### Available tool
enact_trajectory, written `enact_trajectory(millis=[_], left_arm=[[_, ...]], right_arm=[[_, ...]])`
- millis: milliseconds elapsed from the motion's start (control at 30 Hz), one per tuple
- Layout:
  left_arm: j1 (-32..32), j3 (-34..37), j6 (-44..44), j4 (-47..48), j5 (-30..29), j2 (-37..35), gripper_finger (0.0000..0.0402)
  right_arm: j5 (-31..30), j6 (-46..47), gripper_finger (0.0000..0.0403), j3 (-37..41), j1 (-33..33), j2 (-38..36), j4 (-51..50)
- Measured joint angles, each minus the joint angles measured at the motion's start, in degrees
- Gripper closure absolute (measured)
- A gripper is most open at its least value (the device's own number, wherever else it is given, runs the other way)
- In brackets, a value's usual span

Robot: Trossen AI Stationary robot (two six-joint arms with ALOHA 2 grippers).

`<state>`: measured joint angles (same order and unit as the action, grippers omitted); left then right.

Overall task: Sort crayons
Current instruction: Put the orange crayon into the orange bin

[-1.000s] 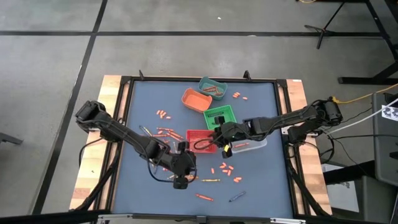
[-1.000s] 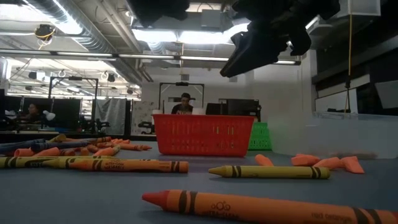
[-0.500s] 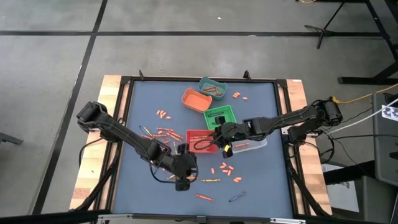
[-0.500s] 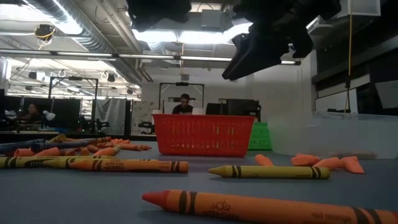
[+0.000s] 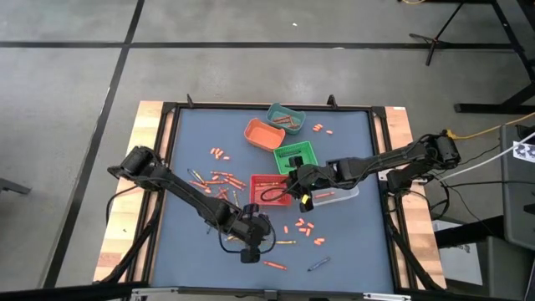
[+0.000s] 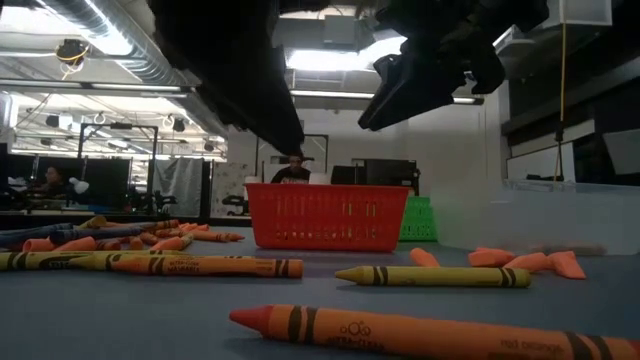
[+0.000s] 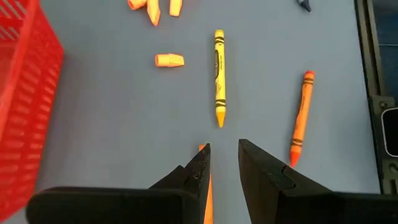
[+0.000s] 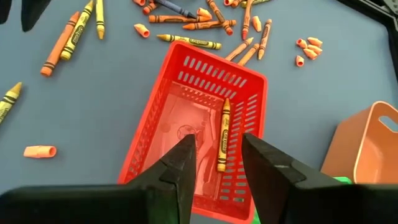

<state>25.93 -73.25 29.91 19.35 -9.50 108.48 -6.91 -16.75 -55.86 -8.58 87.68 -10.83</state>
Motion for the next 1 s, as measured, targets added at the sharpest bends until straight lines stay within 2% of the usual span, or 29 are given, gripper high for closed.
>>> enact_trajectory(millis=[467,1000], left_arm=[[0.1,0.0,-0.3,0.0,0.2,5.5,0.0333],[1.1,0.0,-0.5,-0.6,0.6,7.5,0.0333]], right_arm=[[0.0,0.0,0.0274,0.0,0.0,0.0,0.1],[0.1,0.0,0.0274,0.0,0.0,0.0,0.1]])
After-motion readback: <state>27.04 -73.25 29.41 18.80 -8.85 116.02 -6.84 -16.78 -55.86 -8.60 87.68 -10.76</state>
